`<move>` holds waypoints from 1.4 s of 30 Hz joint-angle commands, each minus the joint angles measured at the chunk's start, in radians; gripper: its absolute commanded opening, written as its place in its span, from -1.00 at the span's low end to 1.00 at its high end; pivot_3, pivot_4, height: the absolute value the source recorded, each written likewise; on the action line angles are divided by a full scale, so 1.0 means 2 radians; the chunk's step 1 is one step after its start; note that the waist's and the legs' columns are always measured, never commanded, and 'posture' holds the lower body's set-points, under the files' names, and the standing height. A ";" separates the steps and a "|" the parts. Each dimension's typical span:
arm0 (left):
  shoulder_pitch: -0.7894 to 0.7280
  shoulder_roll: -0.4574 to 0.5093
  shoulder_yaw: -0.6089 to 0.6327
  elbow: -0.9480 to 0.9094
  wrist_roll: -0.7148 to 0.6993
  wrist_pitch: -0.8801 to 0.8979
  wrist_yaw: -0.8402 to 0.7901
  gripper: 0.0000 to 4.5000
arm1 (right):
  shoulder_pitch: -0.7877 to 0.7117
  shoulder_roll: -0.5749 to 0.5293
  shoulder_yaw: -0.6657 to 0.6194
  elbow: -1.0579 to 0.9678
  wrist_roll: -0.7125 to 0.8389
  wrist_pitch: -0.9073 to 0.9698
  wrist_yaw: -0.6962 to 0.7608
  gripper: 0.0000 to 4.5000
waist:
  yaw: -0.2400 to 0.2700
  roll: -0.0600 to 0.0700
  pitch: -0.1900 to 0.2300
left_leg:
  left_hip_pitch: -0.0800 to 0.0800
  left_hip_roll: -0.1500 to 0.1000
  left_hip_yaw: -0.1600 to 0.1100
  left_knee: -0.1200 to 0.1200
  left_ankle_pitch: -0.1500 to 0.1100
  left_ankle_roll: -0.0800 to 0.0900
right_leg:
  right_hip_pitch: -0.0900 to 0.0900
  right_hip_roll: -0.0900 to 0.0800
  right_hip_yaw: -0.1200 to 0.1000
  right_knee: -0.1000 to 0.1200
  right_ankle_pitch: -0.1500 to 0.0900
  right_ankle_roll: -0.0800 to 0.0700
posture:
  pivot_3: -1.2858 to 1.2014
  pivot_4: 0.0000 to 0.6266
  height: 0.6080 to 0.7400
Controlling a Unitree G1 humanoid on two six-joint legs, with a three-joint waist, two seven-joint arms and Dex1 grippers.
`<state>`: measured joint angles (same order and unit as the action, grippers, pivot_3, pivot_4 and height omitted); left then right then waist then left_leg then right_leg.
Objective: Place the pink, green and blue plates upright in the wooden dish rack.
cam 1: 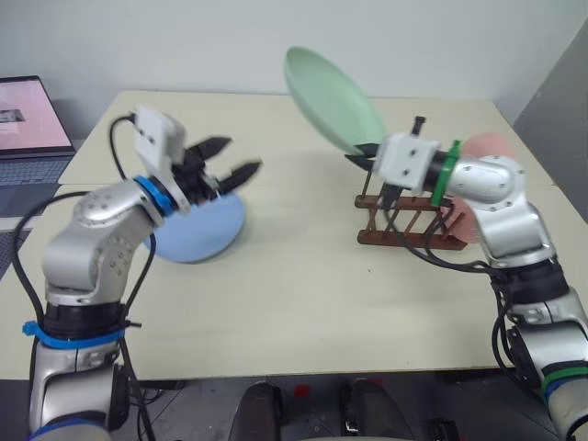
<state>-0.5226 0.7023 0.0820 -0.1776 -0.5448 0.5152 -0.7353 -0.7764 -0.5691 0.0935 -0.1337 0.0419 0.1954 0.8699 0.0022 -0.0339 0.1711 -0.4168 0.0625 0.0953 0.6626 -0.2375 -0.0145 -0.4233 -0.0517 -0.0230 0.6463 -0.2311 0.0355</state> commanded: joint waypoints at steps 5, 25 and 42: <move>0.002 -0.022 -0.056 -0.087 0.001 -0.034 -0.068 0.83 | 0.068 -0.006 -0.179 -0.154 0.243 0.265 -0.053 -1.00 | 0.003 0.000 0.000 | 0.000 0.000 -0.001 0.001 0.000 0.000 | 0.001 0.000 -0.001 0.000 0.000 0.000 | 0.03 -0.52 0.98; -0.033 -0.075 -0.105 -0.088 0.018 -0.048 -0.114 0.83 | 0.176 0.005 -0.316 -0.094 0.455 0.382 -0.161 -1.00 | -0.002 0.000 0.000 | 0.001 0.000 -0.005 0.000 0.000 0.001 | 0.000 0.002 0.002 0.000 0.000 0.000 | 0.03 -0.52 0.98; -0.029 -0.094 -0.111 -0.081 0.040 -0.058 -0.112 0.85 | 0.175 -0.021 -0.282 -0.079 0.451 0.381 -0.197 -0.64 | -0.002 0.000 0.000 | 0.001 0.000 -0.005 0.000 0.000 0.001 | 0.000 0.003 0.002 0.000 0.000 0.000 | 0.03 -0.52 0.98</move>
<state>-0.5744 0.5196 -0.1436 -0.3227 -0.4710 0.4220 -0.9684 -0.4088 -0.5949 -0.4553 -0.2595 0.9261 0.9686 0.4884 -0.0022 -0.0336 0.1709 -0.4153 0.0630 0.0852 0.6632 -0.2375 -0.0124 -0.4224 -0.0458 -0.0187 0.6465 -0.2312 0.0355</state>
